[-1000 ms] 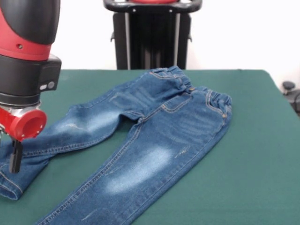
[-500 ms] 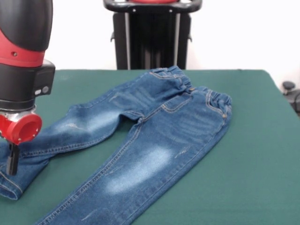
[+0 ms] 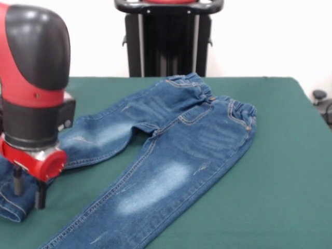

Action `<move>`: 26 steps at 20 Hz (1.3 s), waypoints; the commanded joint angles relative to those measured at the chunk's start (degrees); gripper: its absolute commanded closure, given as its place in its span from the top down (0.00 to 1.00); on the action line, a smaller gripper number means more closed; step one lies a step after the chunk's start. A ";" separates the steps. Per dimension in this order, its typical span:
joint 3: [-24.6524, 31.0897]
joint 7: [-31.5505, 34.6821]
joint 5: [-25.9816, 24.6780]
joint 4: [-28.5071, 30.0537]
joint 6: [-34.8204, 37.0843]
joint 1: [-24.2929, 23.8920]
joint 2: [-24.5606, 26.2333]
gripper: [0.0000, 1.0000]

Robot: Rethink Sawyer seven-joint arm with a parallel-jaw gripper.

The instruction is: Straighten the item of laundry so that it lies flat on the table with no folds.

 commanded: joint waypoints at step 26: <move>18.31 -11.78 -24.65 -9.68 -25.36 -4.72 12.53 1.00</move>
